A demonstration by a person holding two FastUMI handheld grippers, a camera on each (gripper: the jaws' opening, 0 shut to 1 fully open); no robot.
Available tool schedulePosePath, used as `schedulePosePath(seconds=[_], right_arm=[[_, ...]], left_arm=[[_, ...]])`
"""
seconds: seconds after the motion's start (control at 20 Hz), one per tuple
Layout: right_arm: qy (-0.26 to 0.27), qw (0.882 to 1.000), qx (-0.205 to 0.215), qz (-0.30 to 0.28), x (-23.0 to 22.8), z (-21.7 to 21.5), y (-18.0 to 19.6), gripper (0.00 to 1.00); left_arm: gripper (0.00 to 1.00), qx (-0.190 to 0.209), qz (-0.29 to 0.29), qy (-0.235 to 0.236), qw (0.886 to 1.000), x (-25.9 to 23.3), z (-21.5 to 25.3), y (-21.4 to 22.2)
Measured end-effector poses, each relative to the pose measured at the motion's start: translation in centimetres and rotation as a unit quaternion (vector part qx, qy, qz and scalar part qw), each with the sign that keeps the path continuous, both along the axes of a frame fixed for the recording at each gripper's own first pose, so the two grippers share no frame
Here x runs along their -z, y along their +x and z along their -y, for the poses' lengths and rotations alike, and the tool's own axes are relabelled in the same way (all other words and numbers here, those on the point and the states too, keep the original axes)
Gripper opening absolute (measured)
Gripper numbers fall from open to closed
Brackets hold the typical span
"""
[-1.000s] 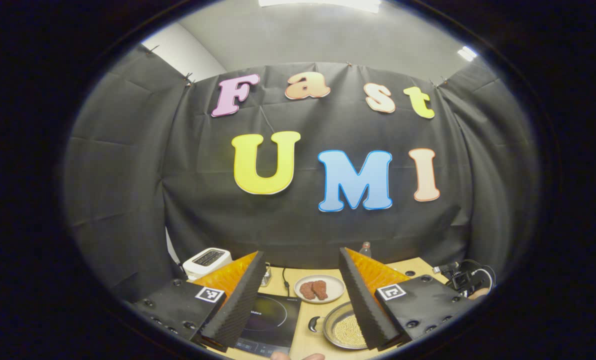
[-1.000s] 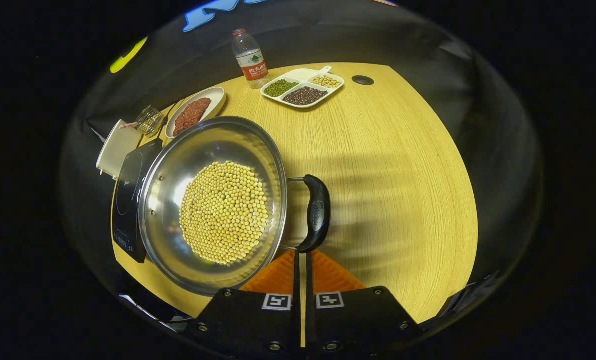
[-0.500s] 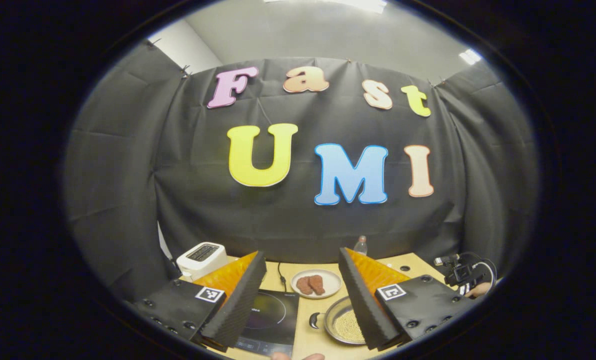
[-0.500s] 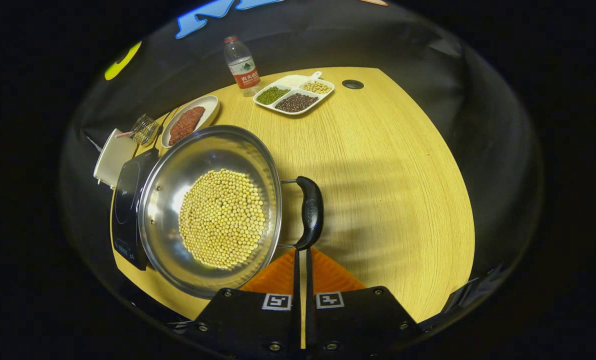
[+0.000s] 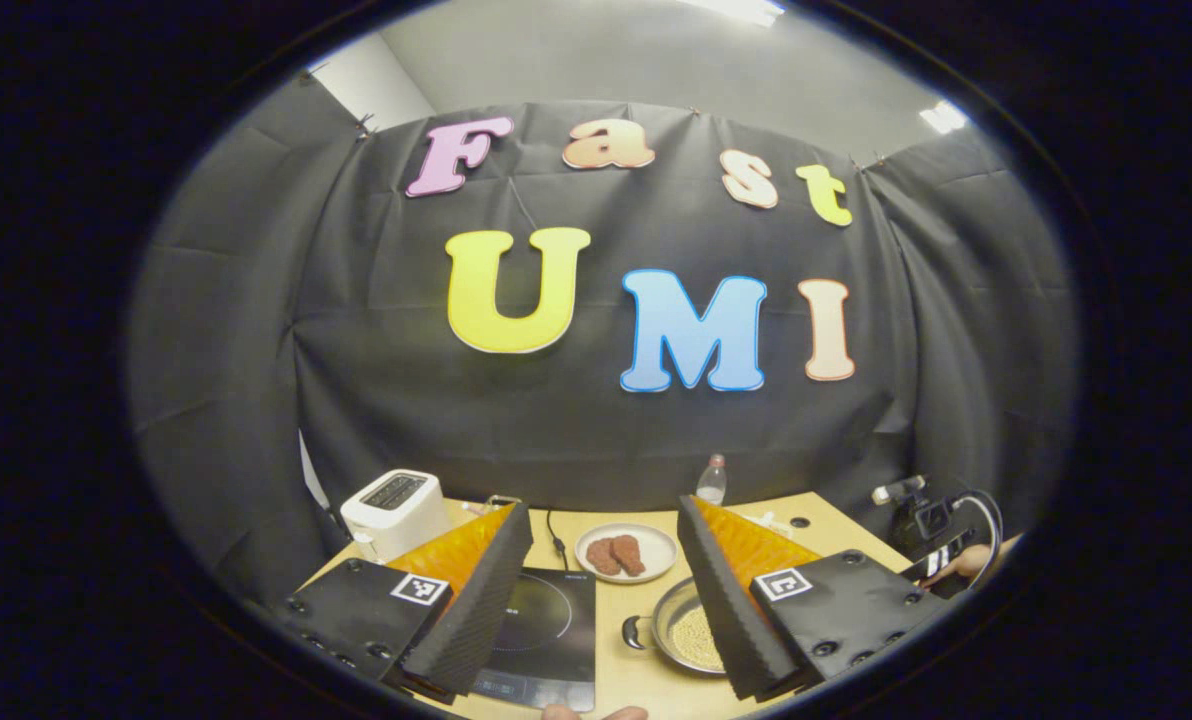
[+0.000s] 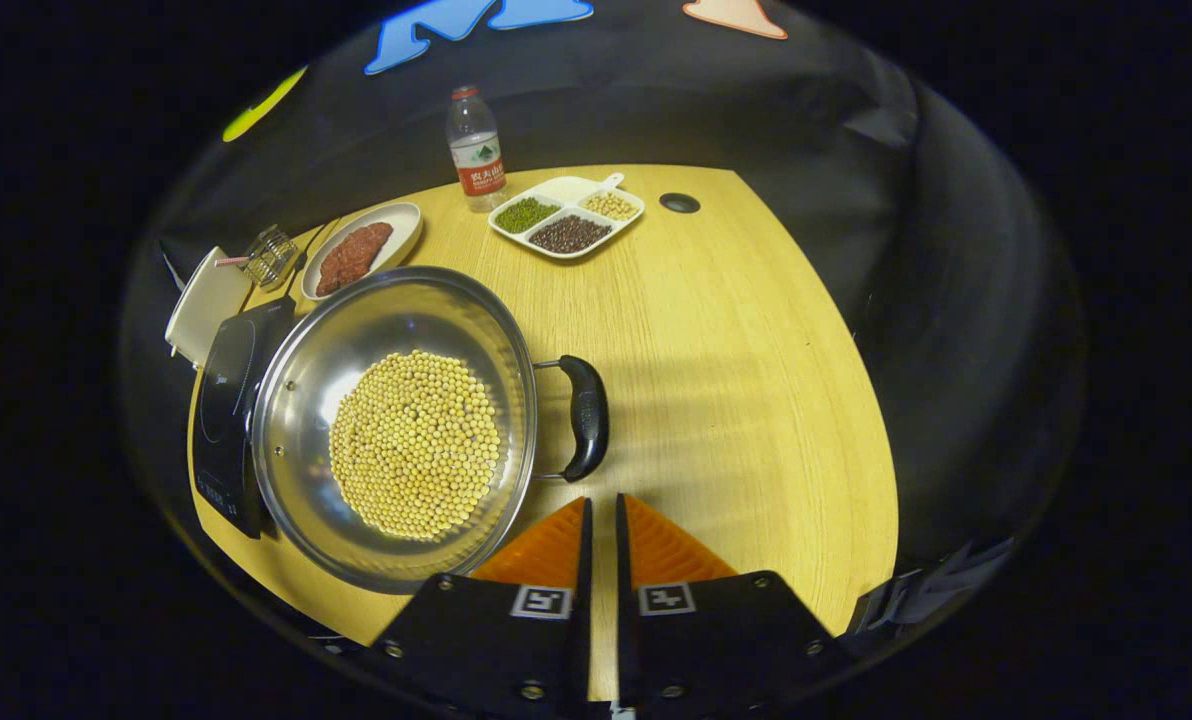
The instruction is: First push the handle of the pot to place it horizontally, then grasp the pot with both hands and set it on the induction cooktop.
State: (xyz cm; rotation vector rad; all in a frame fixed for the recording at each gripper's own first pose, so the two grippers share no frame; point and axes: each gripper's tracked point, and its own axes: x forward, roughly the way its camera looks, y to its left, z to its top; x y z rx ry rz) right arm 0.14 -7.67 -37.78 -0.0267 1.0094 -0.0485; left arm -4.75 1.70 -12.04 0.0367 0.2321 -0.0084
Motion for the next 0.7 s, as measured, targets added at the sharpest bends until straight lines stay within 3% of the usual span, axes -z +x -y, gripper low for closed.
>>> schedulePosePath(seconds=[0.05,0.1,0.15,0.2,0.45,0.6,0.7], right_arm=[[0.002,1.000,-0.003,0.021,-0.9,-0.1,-0.5,0.20],[0.013,0.999,-0.009,0.050,-2.3,-0.7,-0.6,0.54],[0.023,0.996,-0.012,0.080,-3.4,-1.2,-0.8,0.66],[0.028,0.994,-0.012,0.107,-4.6,-1.5,-1.1,0.92],[0.032,0.979,-0.022,0.198,-8.2,-2.7,-2.0,0.94],[0.023,0.971,-0.046,0.232,-8.3,-3.1,-0.9,0.93],[0.030,0.973,-0.052,0.224,-7.2,-3.5,-0.2,0.94]], left_arm=[[0.99,0.007,-0.004,-0.002,1.000,0.7,0.0,-0.1],[0.95,0.017,-0.008,-0.005,1.000,1.6,0.2,-0.1],[0.96,0.029,-0.015,-0.010,0.999,2.6,0.7,-0.1],[0.92,0.044,-0.022,-0.017,0.999,3.5,1.3,-0.1],[0.96,0.096,-0.065,-0.039,0.992,9.2,4.0,0.5],[0.92,0.087,-0.087,-0.015,0.992,13.4,4.0,1.9],[0.96,0.078,-0.119,-0.020,0.990,17.3,4.2,2.9]])
